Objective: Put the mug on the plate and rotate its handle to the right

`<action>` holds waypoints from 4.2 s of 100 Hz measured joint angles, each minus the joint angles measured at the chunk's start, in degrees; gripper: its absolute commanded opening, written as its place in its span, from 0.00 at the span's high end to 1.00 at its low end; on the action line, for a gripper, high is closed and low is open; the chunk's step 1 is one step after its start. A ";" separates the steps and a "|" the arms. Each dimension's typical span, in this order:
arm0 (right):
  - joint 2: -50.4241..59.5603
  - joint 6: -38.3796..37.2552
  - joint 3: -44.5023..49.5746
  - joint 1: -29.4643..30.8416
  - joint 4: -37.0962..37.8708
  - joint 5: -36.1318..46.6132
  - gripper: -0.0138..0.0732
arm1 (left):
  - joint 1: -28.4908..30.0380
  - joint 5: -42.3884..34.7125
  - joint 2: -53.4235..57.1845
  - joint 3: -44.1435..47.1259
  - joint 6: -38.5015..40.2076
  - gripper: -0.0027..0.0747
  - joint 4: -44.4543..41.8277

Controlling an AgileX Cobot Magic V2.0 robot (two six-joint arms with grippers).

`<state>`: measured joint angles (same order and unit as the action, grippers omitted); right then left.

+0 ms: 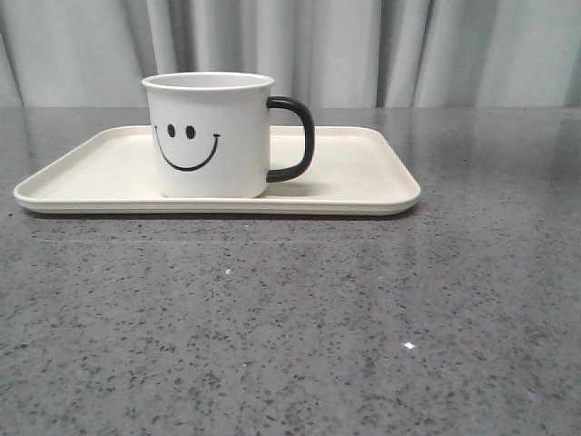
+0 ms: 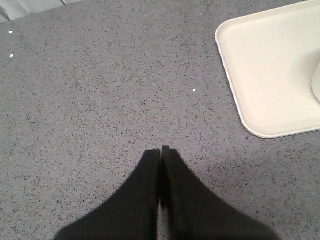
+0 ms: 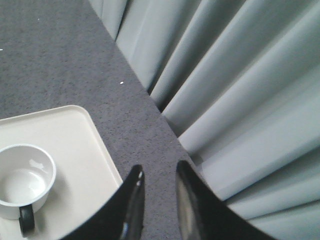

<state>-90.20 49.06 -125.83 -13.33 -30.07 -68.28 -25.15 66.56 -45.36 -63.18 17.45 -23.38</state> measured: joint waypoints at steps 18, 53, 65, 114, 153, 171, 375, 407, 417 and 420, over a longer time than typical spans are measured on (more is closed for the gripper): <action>4.83 -1.16 2.30 5.20 -3.69 3.83 0.64 | 0.00 0.00 0.00 0.00 0.00 0.99 0.00; 24.35 -0.18 36.28 10.53 -8.60 29.70 0.64 | 0.00 -0.11 0.00 0.00 0.00 0.99 0.00; 35.62 -0.09 50.64 10.86 -9.09 38.74 0.64 | 0.00 -0.99 0.00 0.00 0.00 0.99 0.00; 64.68 -0.09 83.97 14.73 -9.48 52.44 0.91 | 0.00 -2.98 0.00 0.00 0.00 0.99 0.00; 66.49 -0.09 85.21 14.96 -9.48 53.90 0.91 | 0.00 -3.84 0.00 0.00 0.00 0.99 0.00; 66.49 -0.09 85.21 14.96 -9.48 53.99 0.91 | 0.00 -3.84 0.00 0.00 0.00 0.99 0.00; 66.62 -0.09 85.32 14.96 -9.48 54.30 0.91 | 30.36 -81.54 45.60 63.24 0.53 0.99 0.87; 66.62 -0.09 85.32 14.96 -9.48 54.30 0.91 | 30.49 -72.37 45.60 63.24 1.96 0.99 6.11; 66.62 -0.09 85.32 14.96 -9.48 54.30 0.91 | 29.96 -69.57 45.60 63.24 1.96 0.99 7.81; 66.62 -0.09 85.32 14.96 -9.48 54.30 0.91 | 29.89 -69.10 45.60 63.24 1.96 0.99 8.42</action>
<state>-23.58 48.96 -40.51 1.63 -39.55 -13.98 4.73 -2.55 0.24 0.06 19.41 -14.96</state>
